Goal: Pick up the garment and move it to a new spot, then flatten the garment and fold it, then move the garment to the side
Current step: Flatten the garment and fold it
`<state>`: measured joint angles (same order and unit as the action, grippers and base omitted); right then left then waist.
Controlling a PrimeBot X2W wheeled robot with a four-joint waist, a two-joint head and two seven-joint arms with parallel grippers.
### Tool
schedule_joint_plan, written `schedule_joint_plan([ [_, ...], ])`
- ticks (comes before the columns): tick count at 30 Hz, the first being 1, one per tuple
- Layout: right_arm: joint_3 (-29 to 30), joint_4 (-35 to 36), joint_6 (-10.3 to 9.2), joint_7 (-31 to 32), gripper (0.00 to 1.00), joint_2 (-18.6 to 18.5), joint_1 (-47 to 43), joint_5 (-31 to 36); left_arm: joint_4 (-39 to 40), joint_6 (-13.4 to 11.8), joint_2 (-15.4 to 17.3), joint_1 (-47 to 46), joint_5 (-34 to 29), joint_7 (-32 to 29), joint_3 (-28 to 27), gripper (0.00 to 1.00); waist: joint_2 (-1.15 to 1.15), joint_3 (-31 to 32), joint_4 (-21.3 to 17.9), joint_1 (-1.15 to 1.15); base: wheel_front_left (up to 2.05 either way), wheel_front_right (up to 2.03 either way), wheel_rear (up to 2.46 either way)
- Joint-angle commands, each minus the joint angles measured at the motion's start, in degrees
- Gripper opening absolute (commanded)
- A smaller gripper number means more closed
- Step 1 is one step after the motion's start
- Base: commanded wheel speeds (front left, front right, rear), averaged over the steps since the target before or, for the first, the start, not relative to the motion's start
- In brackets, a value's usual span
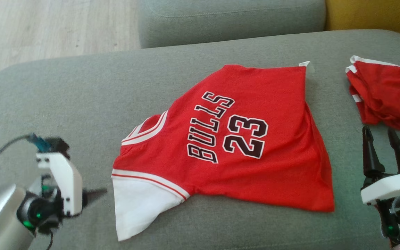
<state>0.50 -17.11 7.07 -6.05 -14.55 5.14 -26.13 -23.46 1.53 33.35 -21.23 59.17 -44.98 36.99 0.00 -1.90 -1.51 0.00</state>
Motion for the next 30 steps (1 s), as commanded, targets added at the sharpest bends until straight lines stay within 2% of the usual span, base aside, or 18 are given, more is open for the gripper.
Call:
schedule_joint_plan([
  [1,-0.81,2.37,0.42,-0.16,1.0,-0.79,0.63,0.5,2.65,-0.01,2.75,-4.53,-1.02,2.33,-3.8,1.0,0.0,0.19,-0.41,0.0,0.0,0.0,0.0],
  [5,-0.8,3.32,0.42,-1.15,1.0,-0.6,0.29,0.79,5.32,-0.68,2.55,-4.91,-4.5,9.94,-4.96,1.0,0.0,0.45,-1.67,0.0,0.0,0.0,0.0],
  [8,-0.87,4.31,0.42,-2.28,1.0,-0.5,-0.21,1.1,7.54,-2.58,1.51,-4.66,-7.89,18.28,-6.38,1.0,0.0,0.73,-2.59,0.0,0.0,0.0,0.0],
  [15,-1.19,7.09,0.42,-5.27,1.0,-0.77,-1.61,1.75,12.42,-11.75,-2.74,-1.04,-18.12,43.67,-10.42,1.0,0.0,1.56,-3.7,0.0,0.0,0.0,0.0],
  [19,-1.87,8.23,0.42,-6.0,1.0,-0.81,-3.12,2.33,14.27,-15.72,-5.01,3.29,-22.39,55.76,-11.45,1.0,0.0,2.22,-3.71,0.0,0.0,0.0,0.0],
  [22,-2.66,8.95,0.42,-6.42,1.0,-0.54,-4.45,2.6,16.19,-19.16,-7.1,7.04,-25.42,59.24,-12.42,1.0,0.0,2.9,-3.4,0.0,0.0,0.0,0.0],
  [24,-3.56,9.42,0.42,-6.62,1.0,-0.43,-5.26,2.75,17.7,-20.5,-8.7,9.72,-27.16,59.82,-13.43,1.0,0.0,3.11,-3.04,0.0,0.0,0.0,0.0],
  [25,-4.55,9.77,0.42,-6.78,1.0,-0.29,-5.75,2.86,19.8,-21.69,-10.19,12.02,-30.42,59.93,-15.0,1.0,0.0,3.31,-2.83,0.0,0.0,0.0,0.0],
  [28,-5.92,10.36,0.42,-7.21,1.0,-0.23,-5.99,3.02,22.35,-22.26,-13.11,16.22,-34.85,59.96,-17.25,1.0,0.0,3.48,-2.52,0.0,0.0,0.0,0.0],
  [30,-6.58,10.44,0.42,-7.46,1.0,-0.09,-6.13,3.26,22.76,-21.69,-15.17,18.66,-36.58,59.96,-18.73,1.0,0.0,3.54,-2.31,0.0,0.0,0.0,0.0],
])
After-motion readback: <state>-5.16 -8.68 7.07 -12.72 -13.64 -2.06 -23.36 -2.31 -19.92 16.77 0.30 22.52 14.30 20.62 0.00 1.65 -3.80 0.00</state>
